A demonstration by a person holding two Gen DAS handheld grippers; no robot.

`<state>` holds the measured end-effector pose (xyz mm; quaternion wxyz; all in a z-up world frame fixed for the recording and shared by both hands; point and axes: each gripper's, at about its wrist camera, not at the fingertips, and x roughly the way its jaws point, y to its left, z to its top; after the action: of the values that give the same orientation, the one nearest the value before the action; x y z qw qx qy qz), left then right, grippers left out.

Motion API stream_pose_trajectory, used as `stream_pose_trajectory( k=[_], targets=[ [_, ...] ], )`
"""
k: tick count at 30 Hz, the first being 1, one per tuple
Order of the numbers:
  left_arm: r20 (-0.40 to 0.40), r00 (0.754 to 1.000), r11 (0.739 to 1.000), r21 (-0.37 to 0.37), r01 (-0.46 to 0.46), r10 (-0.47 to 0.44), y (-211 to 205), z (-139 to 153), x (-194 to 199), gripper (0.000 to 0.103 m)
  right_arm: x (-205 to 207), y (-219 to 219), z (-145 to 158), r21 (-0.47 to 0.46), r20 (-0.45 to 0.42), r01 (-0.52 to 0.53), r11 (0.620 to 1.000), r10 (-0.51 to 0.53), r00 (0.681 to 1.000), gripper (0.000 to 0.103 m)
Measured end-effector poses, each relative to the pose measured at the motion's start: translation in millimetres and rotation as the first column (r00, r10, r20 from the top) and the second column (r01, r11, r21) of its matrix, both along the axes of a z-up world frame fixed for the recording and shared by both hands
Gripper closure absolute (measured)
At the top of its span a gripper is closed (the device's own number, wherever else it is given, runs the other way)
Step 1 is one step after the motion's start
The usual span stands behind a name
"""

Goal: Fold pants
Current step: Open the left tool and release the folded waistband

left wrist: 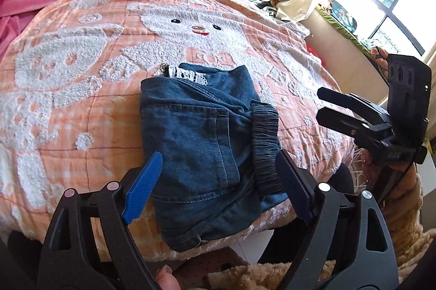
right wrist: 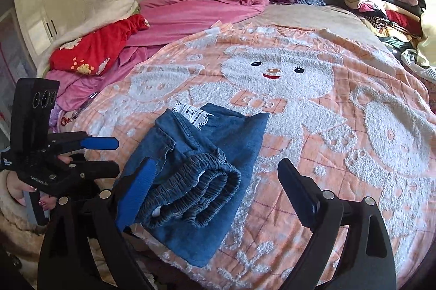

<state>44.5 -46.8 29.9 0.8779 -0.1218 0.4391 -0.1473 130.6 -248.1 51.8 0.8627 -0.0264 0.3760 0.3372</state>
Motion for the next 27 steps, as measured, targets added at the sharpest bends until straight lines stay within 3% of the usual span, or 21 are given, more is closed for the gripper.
stream_pose_trajectory(
  k=[10, 27],
  targets=[
    [0.022, 0.999, 0.999, 0.013, -0.034, 0.034, 15, 6, 9, 0.012, -19, 3, 2, -0.002, 0.021, 0.024, 1.000, -0.024, 0.999, 0.008],
    [-0.016, 0.997, 0.996, 0.048, -0.073, 0.074, 28, -14, 40, 0.011, -38, 18, -21, 0.021, -0.053, -0.017, 1.000, 0.018, 0.998, 0.008]
  ],
)
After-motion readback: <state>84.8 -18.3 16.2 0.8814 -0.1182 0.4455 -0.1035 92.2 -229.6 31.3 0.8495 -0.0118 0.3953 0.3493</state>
